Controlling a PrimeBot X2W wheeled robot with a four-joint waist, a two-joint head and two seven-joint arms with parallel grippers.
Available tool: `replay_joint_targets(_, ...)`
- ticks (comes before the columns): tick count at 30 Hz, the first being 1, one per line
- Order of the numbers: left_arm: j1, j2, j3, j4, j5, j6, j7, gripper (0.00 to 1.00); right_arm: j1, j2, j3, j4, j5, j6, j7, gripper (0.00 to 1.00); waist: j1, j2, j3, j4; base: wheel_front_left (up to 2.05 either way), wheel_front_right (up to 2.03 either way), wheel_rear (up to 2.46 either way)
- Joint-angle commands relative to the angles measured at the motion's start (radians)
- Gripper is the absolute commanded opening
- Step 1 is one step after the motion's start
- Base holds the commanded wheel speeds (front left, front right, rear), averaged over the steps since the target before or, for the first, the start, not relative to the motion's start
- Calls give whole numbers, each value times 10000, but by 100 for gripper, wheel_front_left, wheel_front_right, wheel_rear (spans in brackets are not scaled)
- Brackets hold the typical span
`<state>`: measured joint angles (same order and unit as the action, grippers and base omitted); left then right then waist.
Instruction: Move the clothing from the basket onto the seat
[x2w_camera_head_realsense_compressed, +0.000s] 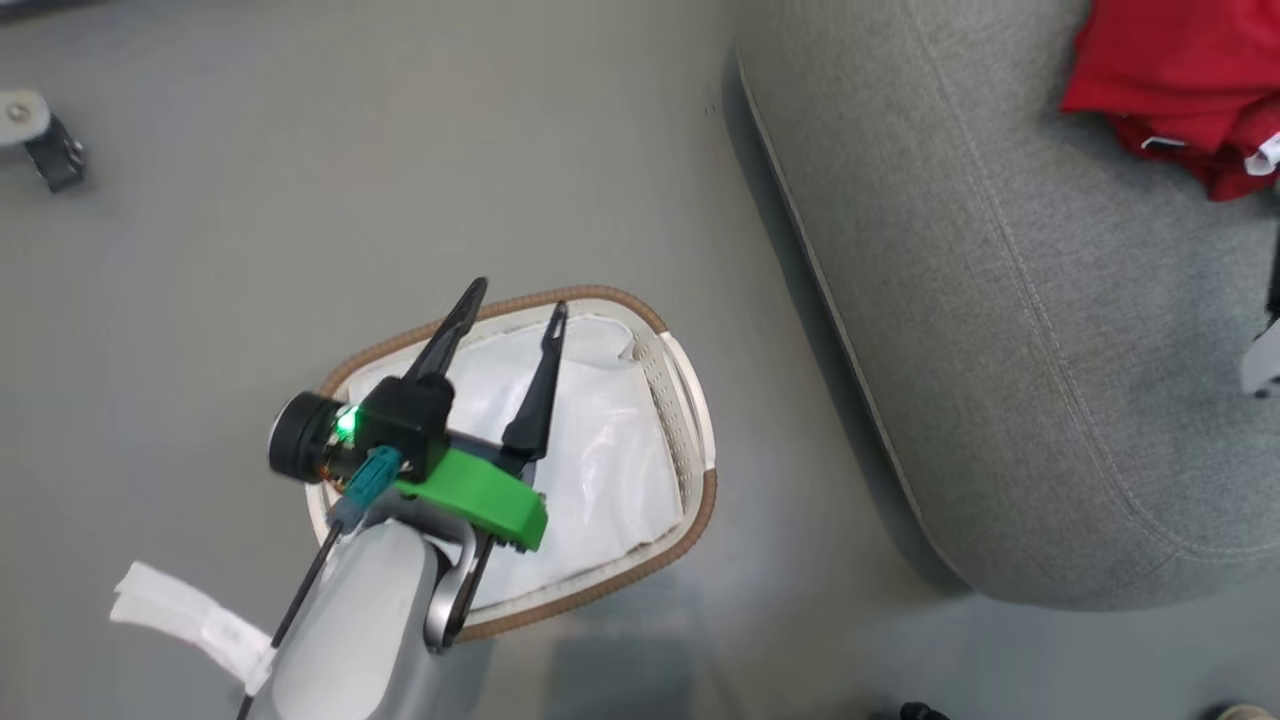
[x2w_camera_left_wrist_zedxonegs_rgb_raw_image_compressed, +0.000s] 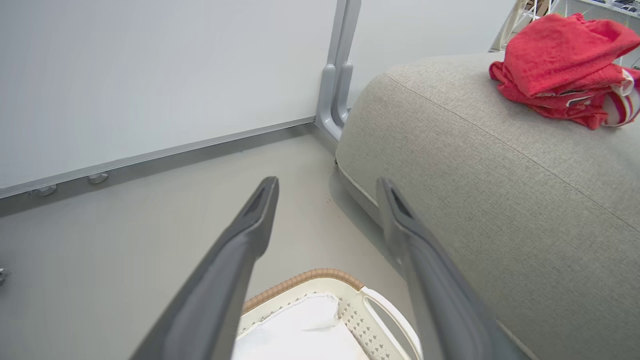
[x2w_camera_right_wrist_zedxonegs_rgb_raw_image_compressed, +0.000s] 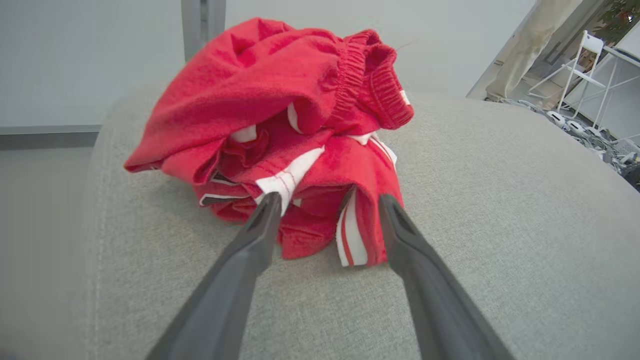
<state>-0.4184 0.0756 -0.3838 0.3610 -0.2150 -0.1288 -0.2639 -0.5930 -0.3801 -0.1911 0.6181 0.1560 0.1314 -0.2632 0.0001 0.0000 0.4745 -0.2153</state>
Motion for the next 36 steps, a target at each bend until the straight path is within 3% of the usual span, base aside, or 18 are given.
replay_joint_targets(1, 306, -19, 239, -18, 144, -3, -8, 100, 397, 174, 49, -198, 19, -12, -20, 100, -1, 0, -757, 229, 0, 0, 0)
replay_joint_targets(10, 1522, -190, 1870, -33, 560, 733, -8, 100, 1517, 1328, 1186, -1512, 351, -12, -20, 100, -1, 0, -1798, 1172, 0, 0, 0)
replay_joint_targets(21, 2520, -238, 3603, 51, 665, 1320, -8, 100, 1800, 2224, 2879, -1941, 617, -14, -20, 100, -1, 0, -2560, 2246, 0, 0, 0)
replay_joint_targets(36, 3870, -239, 4015, -20, 238, 986, -8, 100, 3298, 2798, 2967, -2037, 677, -12, -20, 100, -1, 0, -3667, 2452, 0, 0, 0)
